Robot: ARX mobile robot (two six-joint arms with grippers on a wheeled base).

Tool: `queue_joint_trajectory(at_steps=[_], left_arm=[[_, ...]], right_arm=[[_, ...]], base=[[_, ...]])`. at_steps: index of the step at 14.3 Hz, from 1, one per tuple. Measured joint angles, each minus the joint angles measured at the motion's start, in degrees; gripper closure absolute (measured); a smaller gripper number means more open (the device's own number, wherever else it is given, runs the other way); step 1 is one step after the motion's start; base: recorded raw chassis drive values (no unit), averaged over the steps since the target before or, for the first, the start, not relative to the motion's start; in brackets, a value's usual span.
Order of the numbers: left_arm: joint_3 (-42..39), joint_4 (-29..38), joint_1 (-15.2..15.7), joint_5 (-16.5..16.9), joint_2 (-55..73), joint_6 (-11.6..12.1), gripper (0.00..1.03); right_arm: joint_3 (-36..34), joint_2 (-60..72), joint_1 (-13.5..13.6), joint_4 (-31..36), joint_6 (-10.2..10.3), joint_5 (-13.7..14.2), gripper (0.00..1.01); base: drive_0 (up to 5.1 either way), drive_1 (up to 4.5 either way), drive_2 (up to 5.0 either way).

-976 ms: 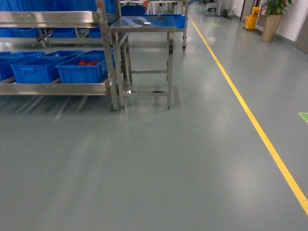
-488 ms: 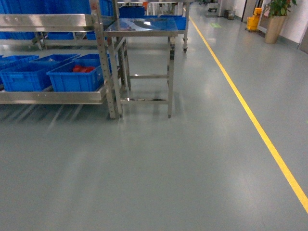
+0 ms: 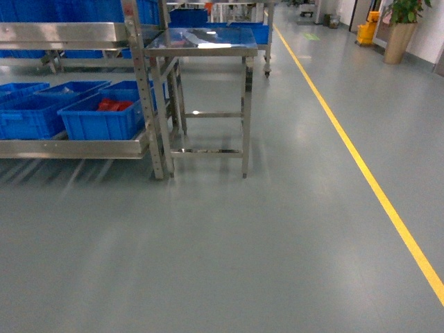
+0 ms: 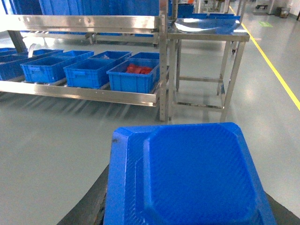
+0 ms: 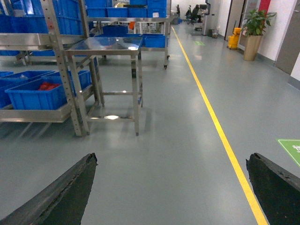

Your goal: Pick blue part to blue bin on bottom shelf

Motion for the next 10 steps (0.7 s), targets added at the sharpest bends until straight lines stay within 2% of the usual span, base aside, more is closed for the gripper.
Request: queue_joint_trajectory(at_steps=[10], left_arm=[[0.0,-0.09,0.0,-0.02,0.0,0.0,0.59]], right_arm=[[0.0,0.0,0.0,-0.07,0.0,0.0,0.03]], base=[[0.0,4.08,-4.0]])
